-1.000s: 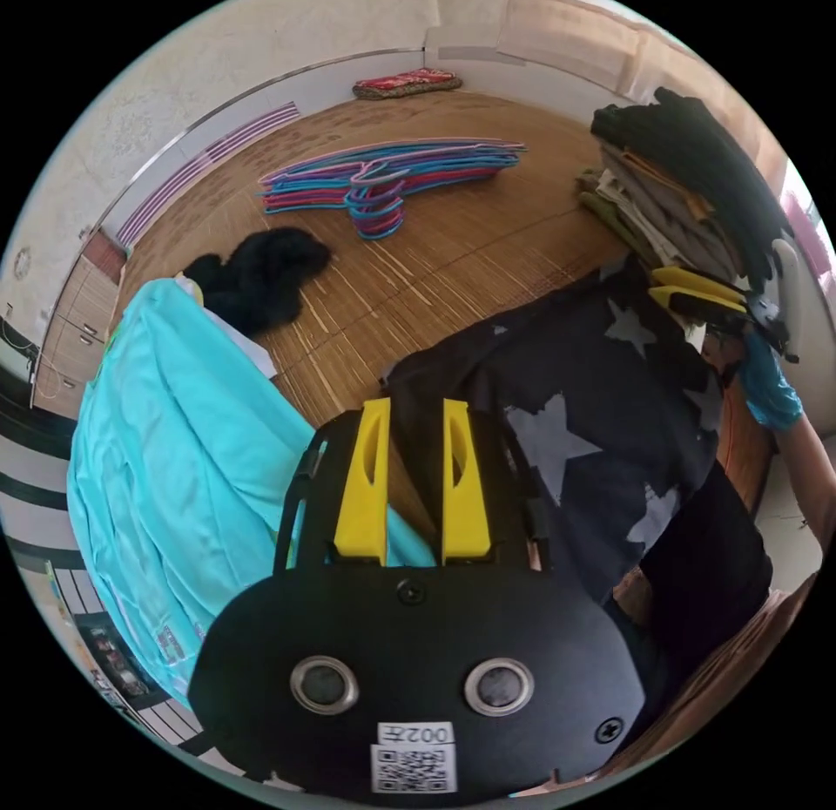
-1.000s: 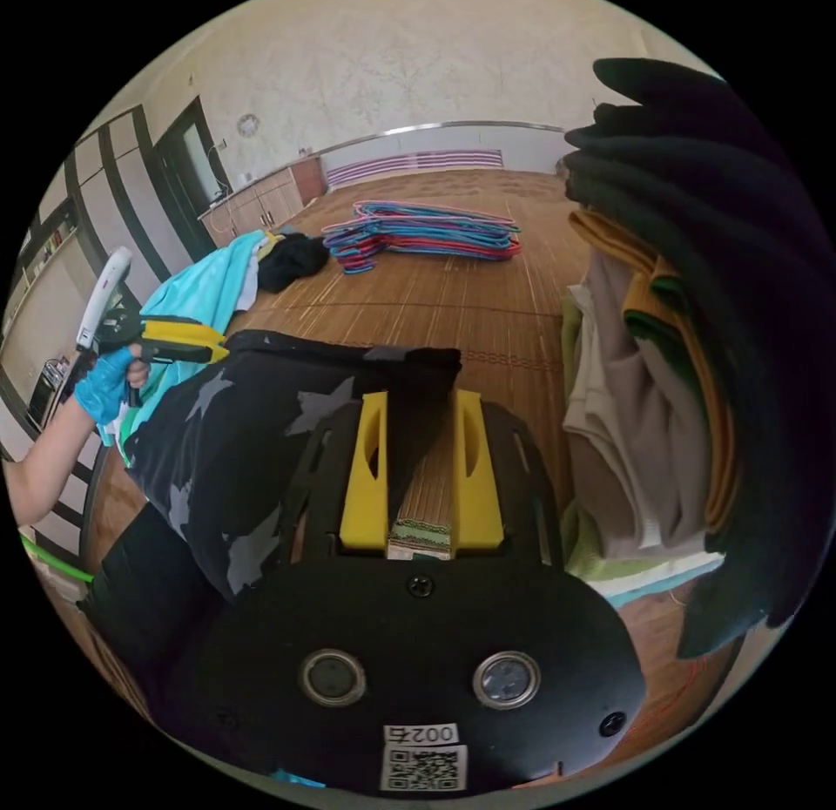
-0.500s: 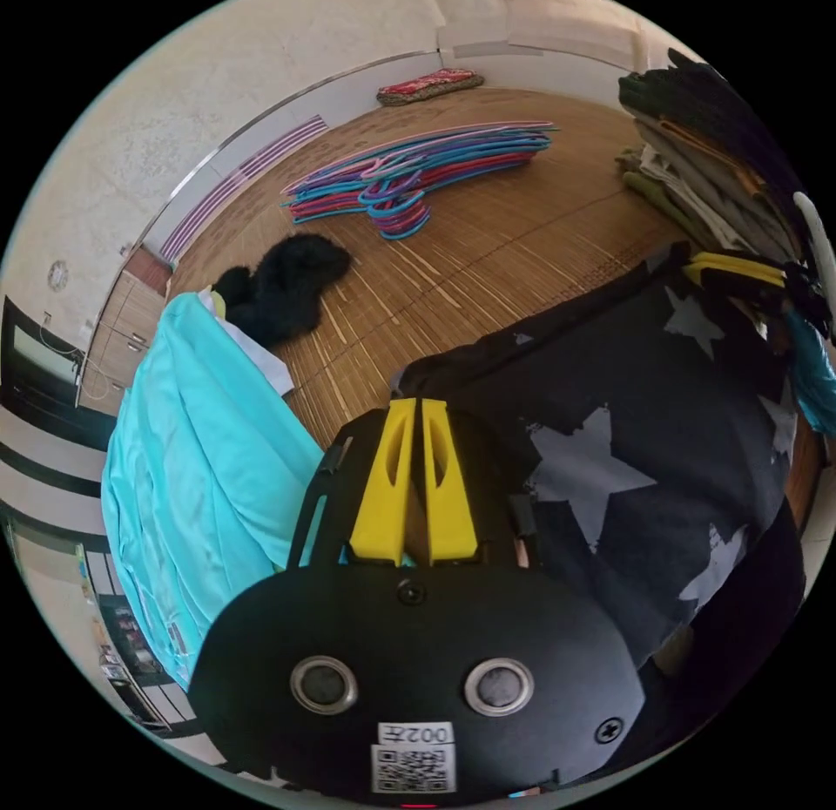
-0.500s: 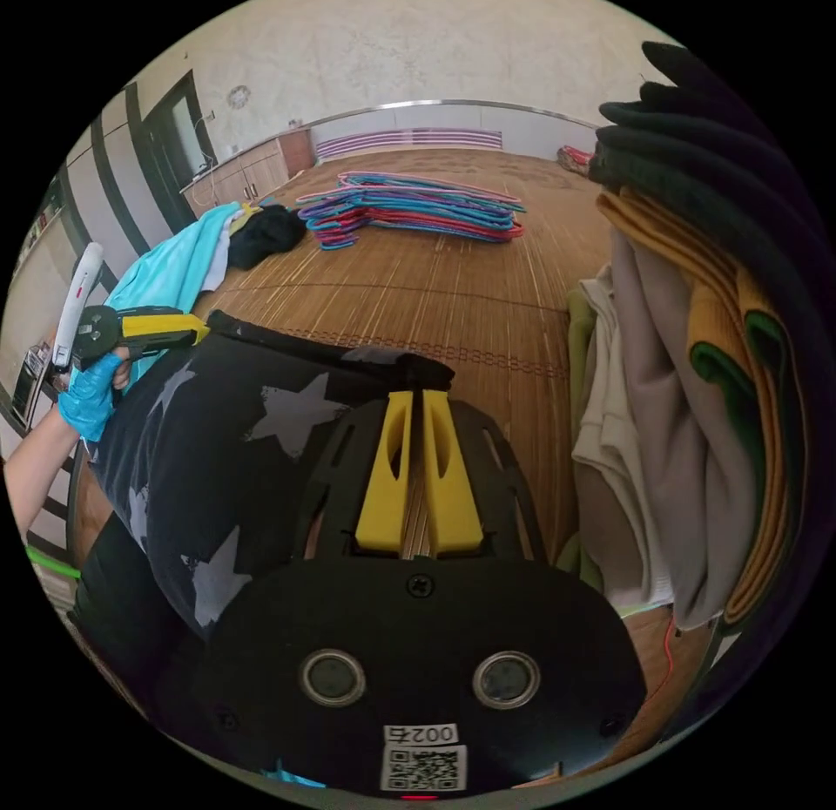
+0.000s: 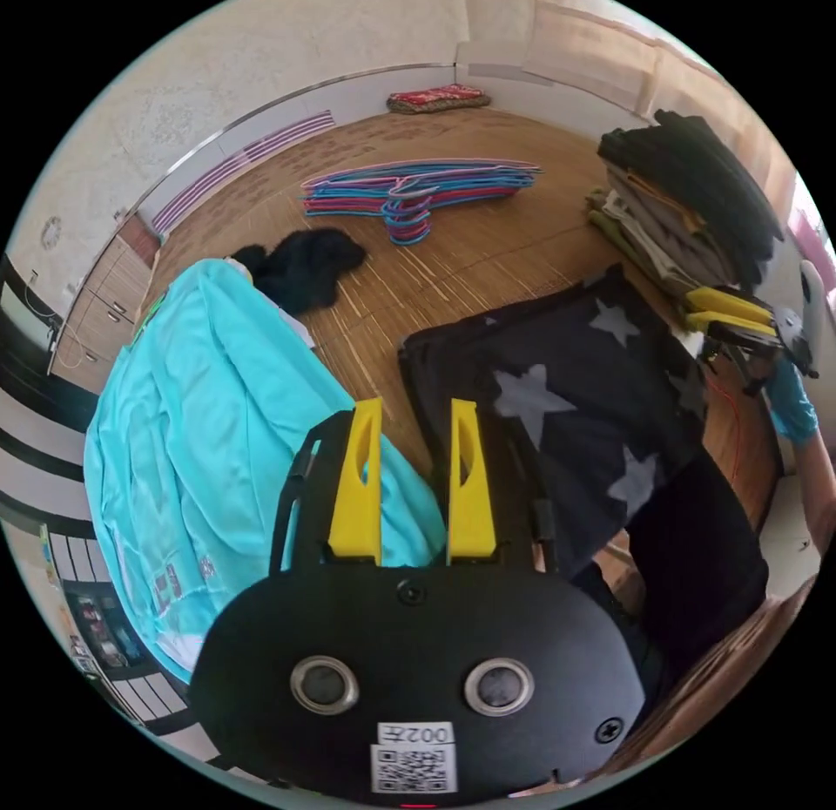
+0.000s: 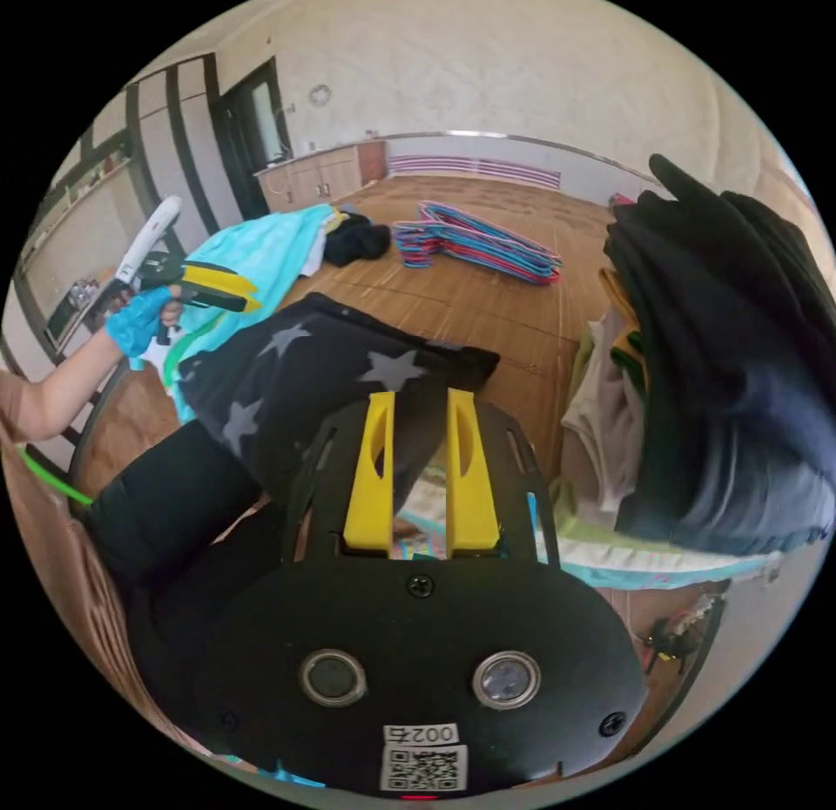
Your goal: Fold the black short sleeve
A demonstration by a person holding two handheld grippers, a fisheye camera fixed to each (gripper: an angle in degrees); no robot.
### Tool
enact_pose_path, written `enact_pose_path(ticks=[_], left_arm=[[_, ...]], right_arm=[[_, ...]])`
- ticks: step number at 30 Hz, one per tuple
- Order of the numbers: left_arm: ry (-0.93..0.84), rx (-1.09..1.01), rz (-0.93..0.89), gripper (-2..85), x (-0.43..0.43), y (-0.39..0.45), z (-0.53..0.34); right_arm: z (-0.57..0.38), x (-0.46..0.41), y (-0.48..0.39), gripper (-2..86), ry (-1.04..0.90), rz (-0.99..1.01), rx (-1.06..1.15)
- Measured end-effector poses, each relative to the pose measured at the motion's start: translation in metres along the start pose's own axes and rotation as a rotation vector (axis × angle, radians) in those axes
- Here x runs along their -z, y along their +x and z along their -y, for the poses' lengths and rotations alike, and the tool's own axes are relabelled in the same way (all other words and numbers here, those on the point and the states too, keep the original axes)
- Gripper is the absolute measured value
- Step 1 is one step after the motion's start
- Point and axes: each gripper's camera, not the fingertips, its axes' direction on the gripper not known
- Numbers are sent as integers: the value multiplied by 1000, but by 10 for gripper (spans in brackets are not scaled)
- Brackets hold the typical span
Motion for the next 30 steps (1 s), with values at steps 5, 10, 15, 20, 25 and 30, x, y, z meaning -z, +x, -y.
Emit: enact_pose_path(ticks=[5,10,15,20,25,30], left_arm=[[-12,-61,-117,103,18,7,-57],[-62,4,-185,101,18,8,-99],[-44,74,-142,73,10,14,-118],[-22,100,-112,34,9,16,-128],[32,90,-45,8,28,18,-143],[-13,156,-111,3,15,13,-153]], right_arm=[[-63,25,-9,115,11,164,27],[-98,15,-8,132,-40,209,-19],[-111,1,-5,89,-54,228,-73],[-114,15,0,3,-50,239,-103],[-128,44,-10,-8,-38,170,-46],[-151,42,-5,-9,-60,199,-128]])
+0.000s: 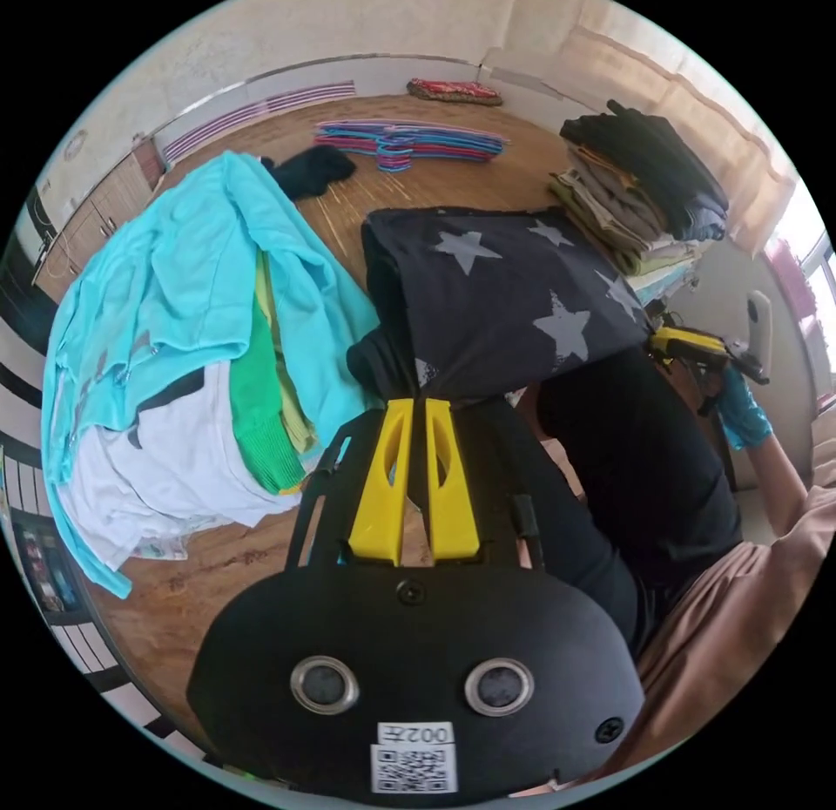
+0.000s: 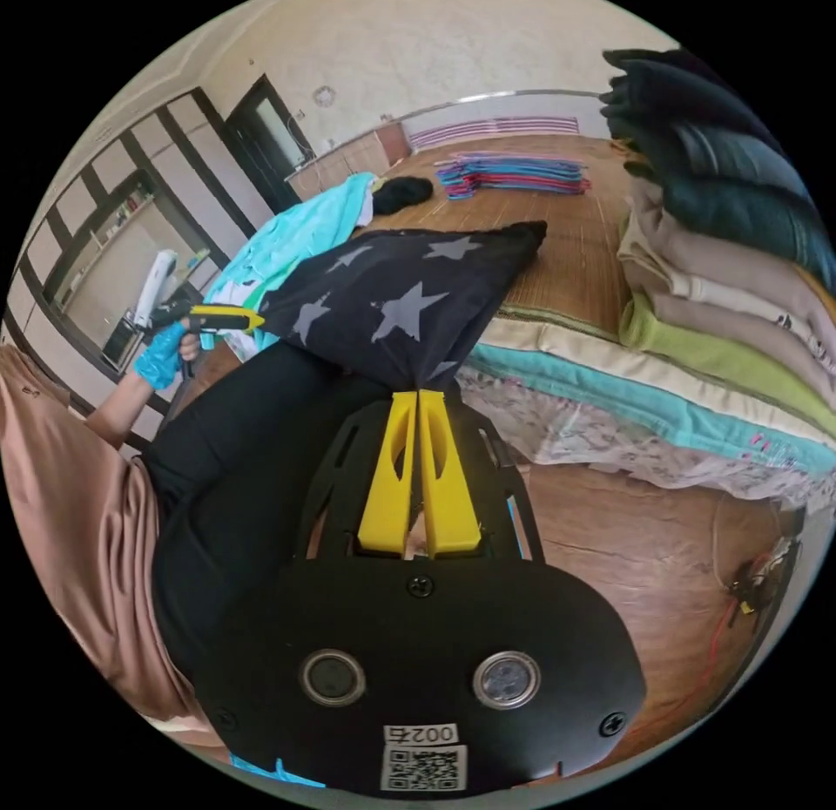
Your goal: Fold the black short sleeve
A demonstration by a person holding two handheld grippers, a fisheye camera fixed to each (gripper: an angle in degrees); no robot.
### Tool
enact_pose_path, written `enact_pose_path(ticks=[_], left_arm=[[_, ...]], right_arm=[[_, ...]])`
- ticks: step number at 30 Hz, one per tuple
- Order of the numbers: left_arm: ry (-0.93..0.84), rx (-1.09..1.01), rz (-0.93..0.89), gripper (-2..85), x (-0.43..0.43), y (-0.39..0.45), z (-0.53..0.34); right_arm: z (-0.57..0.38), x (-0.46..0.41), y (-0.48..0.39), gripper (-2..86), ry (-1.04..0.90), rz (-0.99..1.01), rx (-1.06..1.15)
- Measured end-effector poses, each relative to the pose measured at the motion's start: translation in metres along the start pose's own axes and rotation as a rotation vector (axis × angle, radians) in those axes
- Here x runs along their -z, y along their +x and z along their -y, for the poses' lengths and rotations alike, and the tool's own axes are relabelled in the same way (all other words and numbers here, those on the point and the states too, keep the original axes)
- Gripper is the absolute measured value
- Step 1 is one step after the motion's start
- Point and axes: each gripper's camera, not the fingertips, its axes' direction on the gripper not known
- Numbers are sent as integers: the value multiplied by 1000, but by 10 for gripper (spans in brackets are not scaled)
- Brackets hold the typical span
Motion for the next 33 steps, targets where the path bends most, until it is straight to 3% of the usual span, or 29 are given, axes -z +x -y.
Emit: enact_pose_path(ticks=[4,12,18,22,28,33], left_arm=[[31,-1,4,2,9,2,-4],[-13,-14,-23,4,1,11,-18],[-18,-34,-27,0,11,20,-26],[38,-85,-15,8,30,34,-35],[81,-317,-49,65,33,81,-30],[92,-567,-63,122,6,146,-19]], right_arm=[[-3,26,-18,-9,69,-25,53],[-18,22,-30,-4,-31,-62,97],[-19,26,-32,97,-15,-38,86],[-20,23,-35,103,-21,-30,79],[-14,19,-33,19,-57,22,48],[-3,45,-40,-3,52,58,22]])
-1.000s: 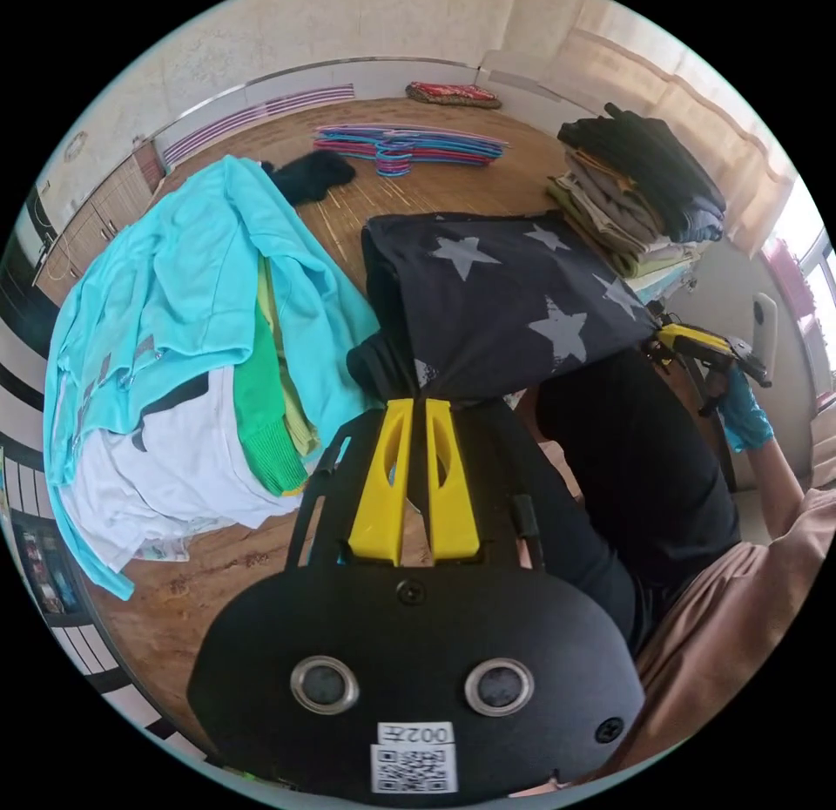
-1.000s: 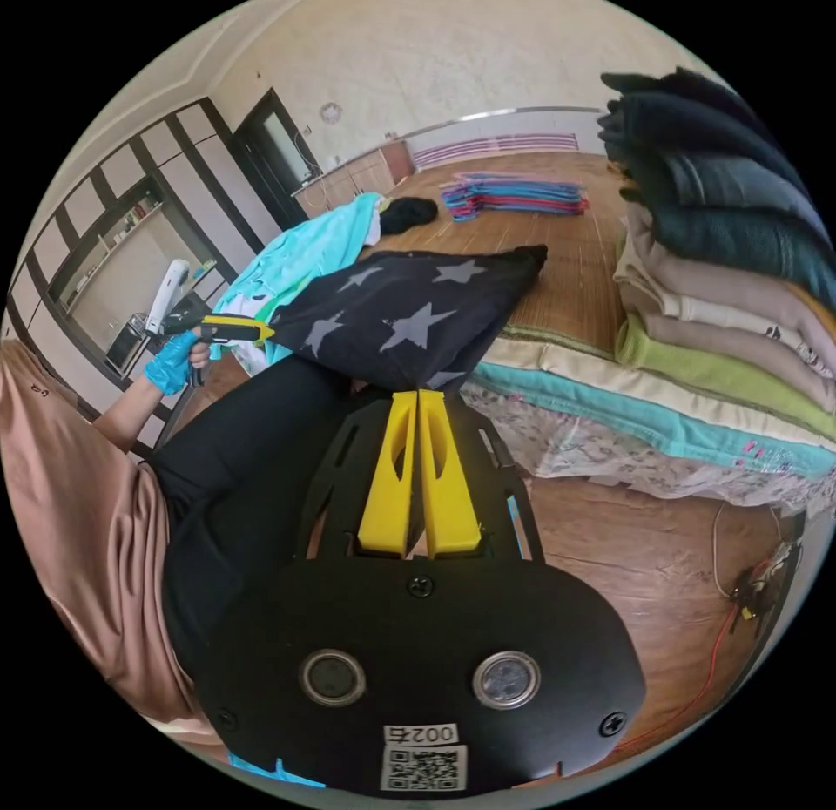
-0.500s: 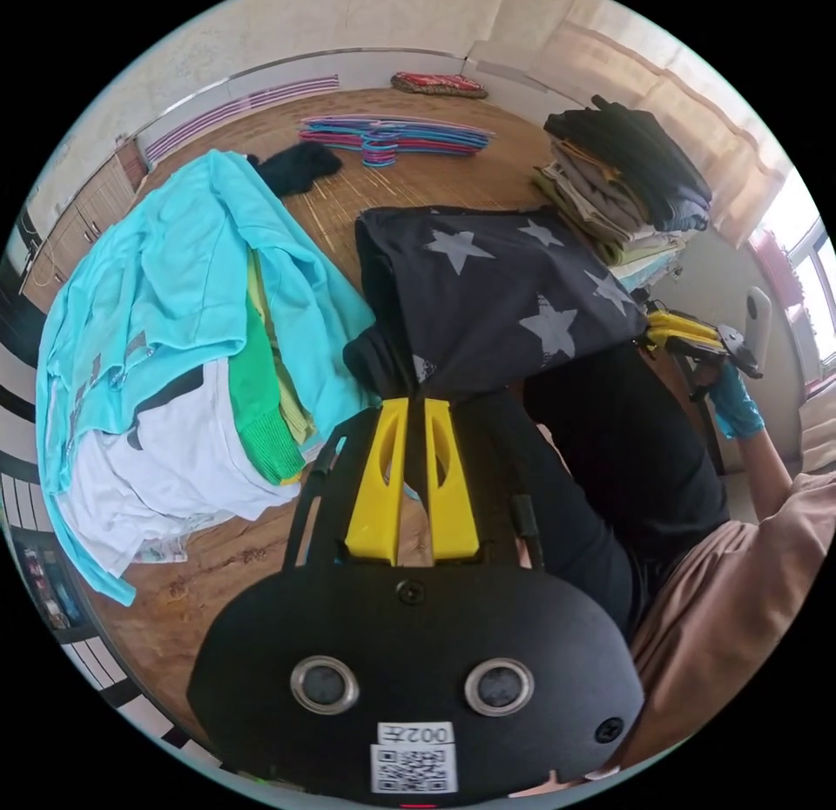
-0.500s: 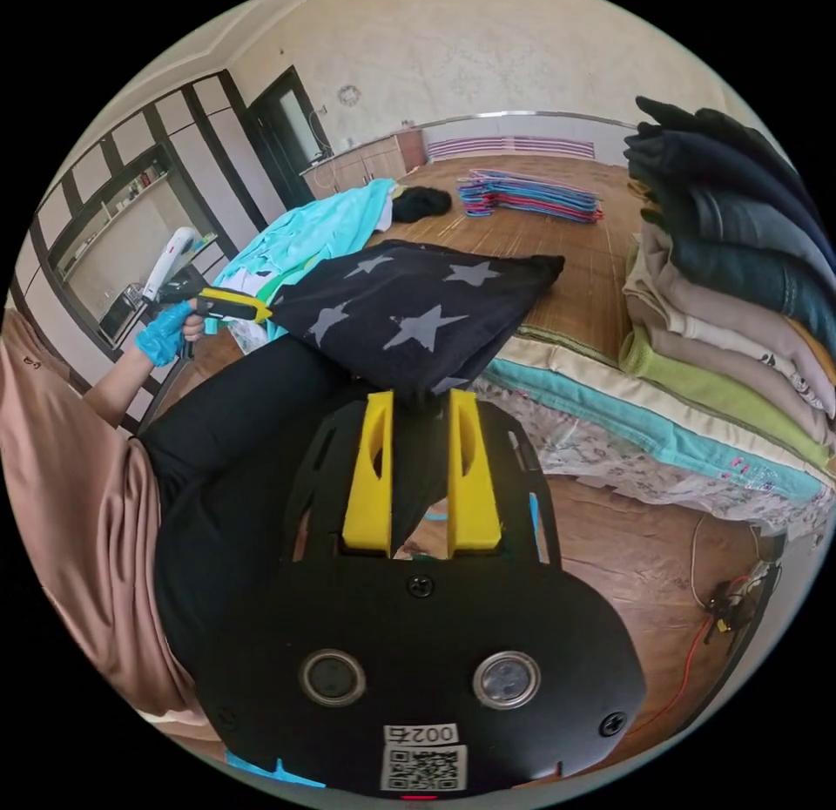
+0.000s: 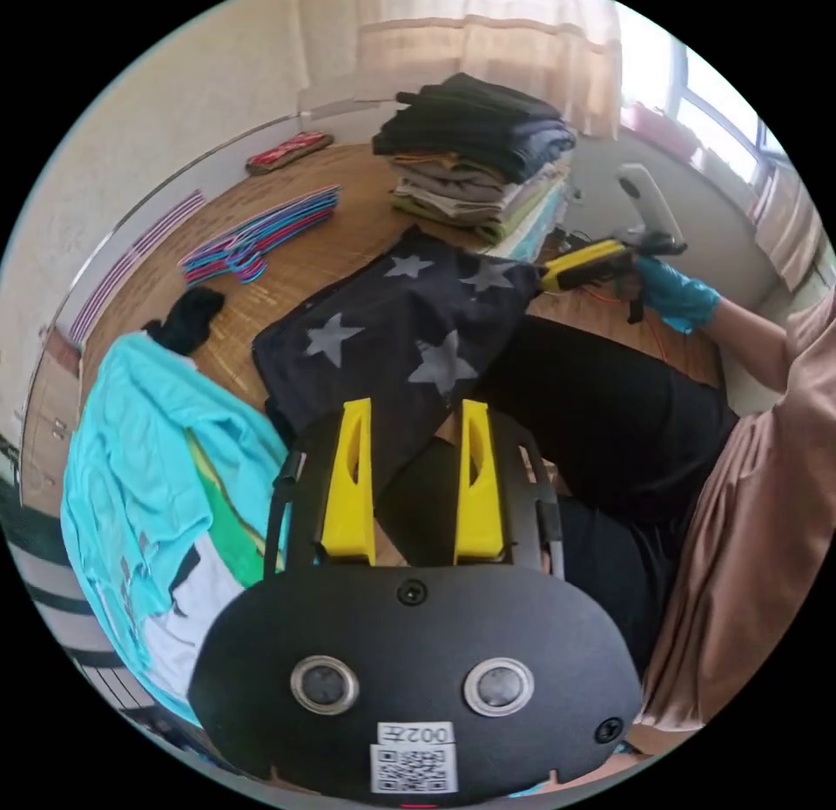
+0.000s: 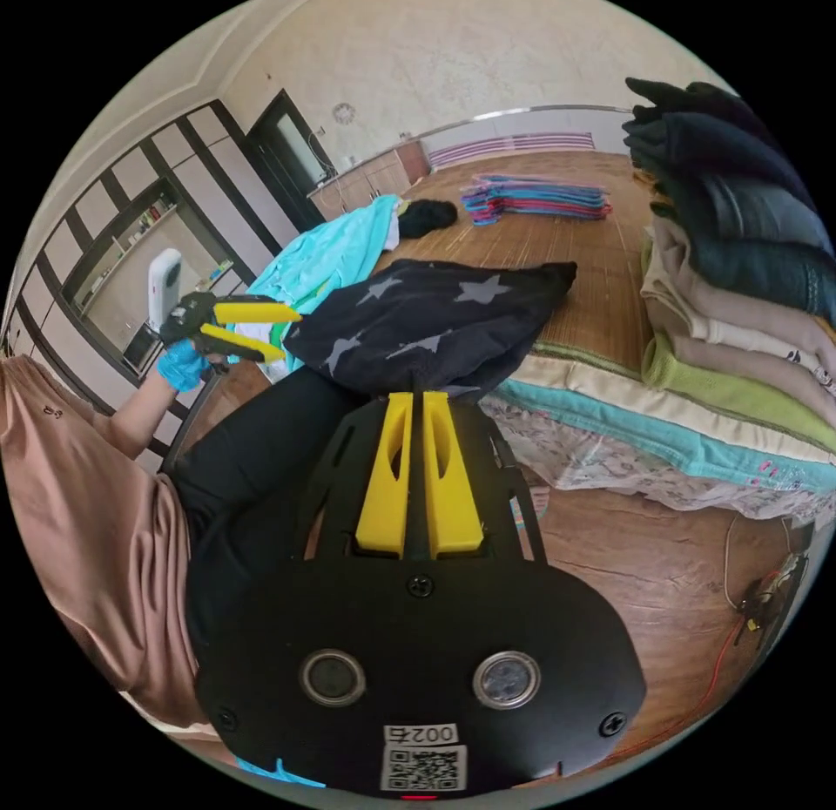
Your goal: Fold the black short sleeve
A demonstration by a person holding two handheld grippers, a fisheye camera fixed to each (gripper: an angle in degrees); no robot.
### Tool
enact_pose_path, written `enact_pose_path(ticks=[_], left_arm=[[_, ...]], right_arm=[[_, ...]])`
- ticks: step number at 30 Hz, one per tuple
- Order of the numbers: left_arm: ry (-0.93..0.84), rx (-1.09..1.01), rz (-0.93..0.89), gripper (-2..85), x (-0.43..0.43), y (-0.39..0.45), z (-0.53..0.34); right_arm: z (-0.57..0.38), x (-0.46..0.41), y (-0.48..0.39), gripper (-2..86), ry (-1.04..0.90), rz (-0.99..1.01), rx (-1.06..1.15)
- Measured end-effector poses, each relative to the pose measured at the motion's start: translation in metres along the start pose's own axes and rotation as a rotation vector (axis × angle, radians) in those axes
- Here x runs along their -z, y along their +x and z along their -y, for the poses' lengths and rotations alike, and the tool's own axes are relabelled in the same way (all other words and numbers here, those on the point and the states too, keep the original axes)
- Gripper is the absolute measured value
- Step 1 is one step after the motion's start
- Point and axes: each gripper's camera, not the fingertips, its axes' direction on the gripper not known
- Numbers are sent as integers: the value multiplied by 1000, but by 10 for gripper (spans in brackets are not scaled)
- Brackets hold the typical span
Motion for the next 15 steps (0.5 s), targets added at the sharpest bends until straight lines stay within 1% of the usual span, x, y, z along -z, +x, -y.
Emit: enact_pose_path(ticks=[2,4,6,7,9,11,15], left_arm=[[-10,-53,10,135,-13,16,12],[-56,-79,76,144,-27,30,23],[-147,-48,221,154,-44,42,34],[-157,-31,241,156,-47,44,35],[-188,26,318,146,-54,48,37],[-185,43,350,131,-56,54,36],[-163,56,376,56,-50,68,38]], right_arm=[[11,12,-11,-5,43,-9,9],[19,19,-20,-6,65,-31,25],[26,25,-29,-6,87,-57,36],[30,28,-34,-6,100,-72,39],[33,32,-40,-6,120,-104,44],[32,32,-45,-5,131,-158,44],[29,21,-54,4,53,-224,48]])
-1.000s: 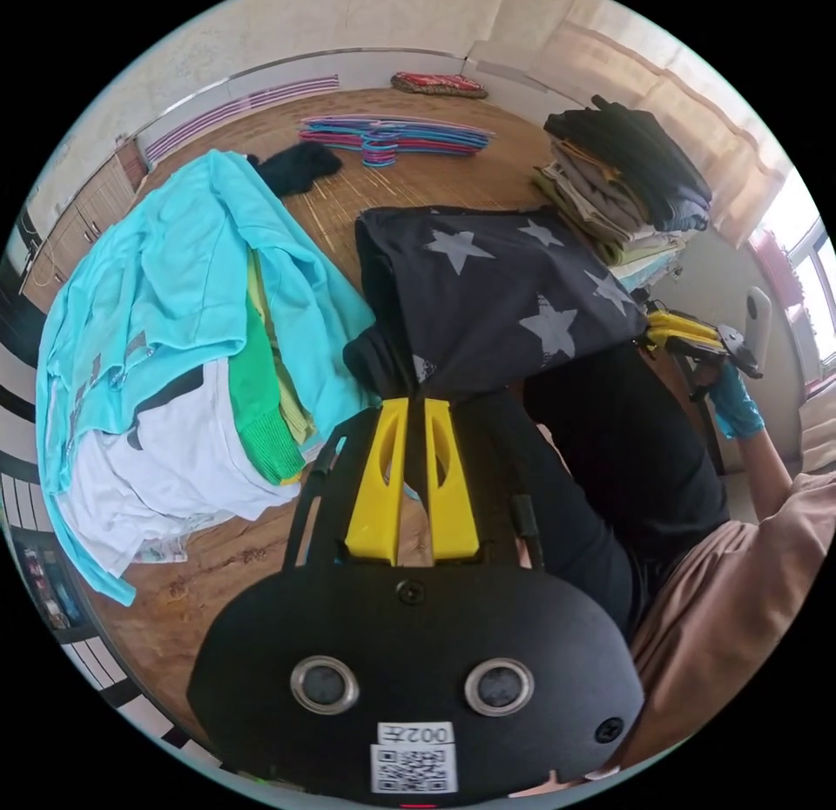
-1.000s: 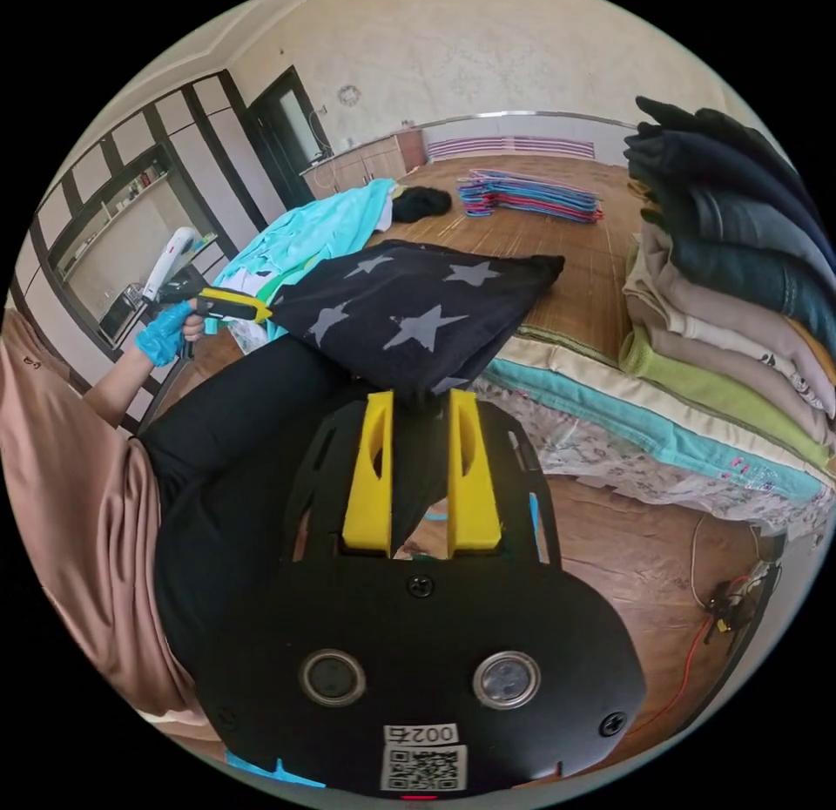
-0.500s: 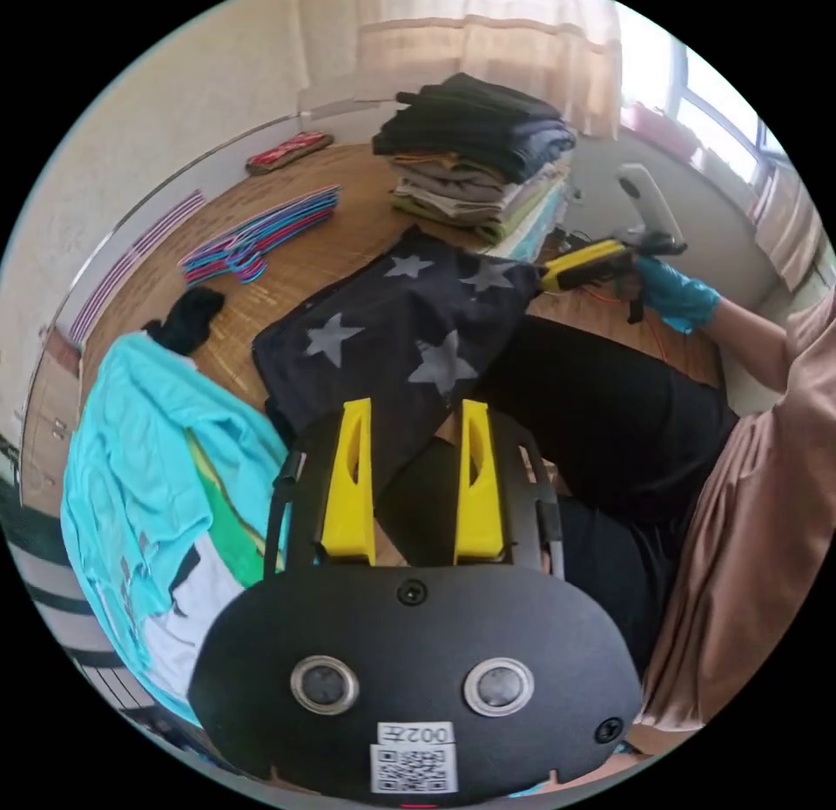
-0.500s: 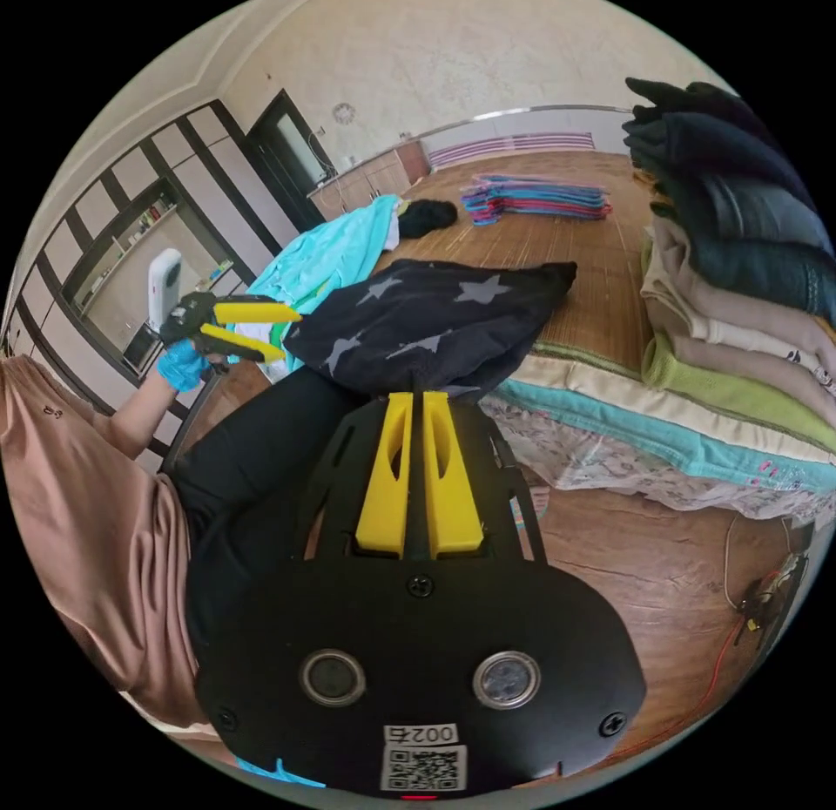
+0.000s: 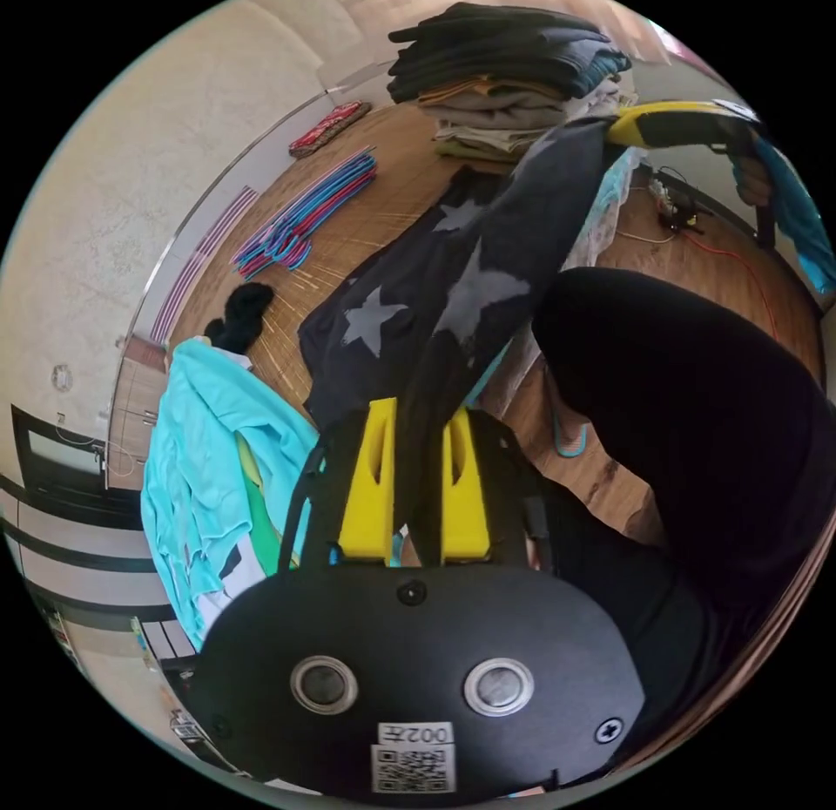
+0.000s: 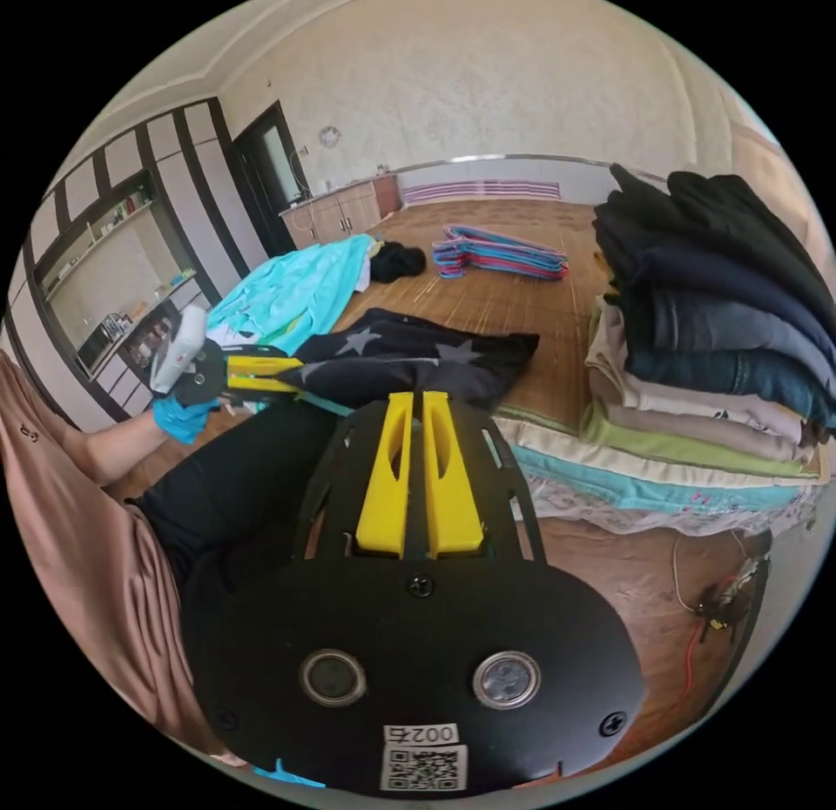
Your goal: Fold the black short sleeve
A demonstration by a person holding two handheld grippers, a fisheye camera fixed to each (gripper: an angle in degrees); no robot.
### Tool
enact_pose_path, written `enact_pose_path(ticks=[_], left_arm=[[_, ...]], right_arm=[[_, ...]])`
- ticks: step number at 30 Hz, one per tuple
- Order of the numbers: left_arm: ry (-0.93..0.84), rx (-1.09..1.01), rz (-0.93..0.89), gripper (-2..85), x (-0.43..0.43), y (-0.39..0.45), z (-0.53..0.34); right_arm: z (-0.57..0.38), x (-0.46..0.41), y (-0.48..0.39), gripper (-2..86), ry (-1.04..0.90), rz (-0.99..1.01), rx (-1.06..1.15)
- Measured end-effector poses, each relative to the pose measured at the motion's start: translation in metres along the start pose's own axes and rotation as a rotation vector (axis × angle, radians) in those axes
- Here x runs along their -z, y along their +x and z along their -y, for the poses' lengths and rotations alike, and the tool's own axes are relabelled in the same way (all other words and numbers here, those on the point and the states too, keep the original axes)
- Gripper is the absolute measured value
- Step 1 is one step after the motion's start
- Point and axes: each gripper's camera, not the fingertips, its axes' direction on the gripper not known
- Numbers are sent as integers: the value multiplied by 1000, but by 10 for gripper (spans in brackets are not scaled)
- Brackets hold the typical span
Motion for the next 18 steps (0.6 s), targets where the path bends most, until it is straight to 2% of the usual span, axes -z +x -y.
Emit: enact_pose_path(ticks=[5,9,12,15,18], left_arm=[[-8,28,-36,20,19,3,16],[-13,34,-57,3,32,7,32],[-14,40,-60,-1,40,12,41],[-13,44,-64,-3,47,16,50],[-8,49,-62,-4,55,20,57]], right_arm=[[-3,0,-26,63,-131,-80,101],[3,17,-52,106,-65,-98,137],[13,18,-84,128,-16,-40,230],[27,0,-120,159,-24,-9,339],[41,-29,-152,180,-39,-78,389]])
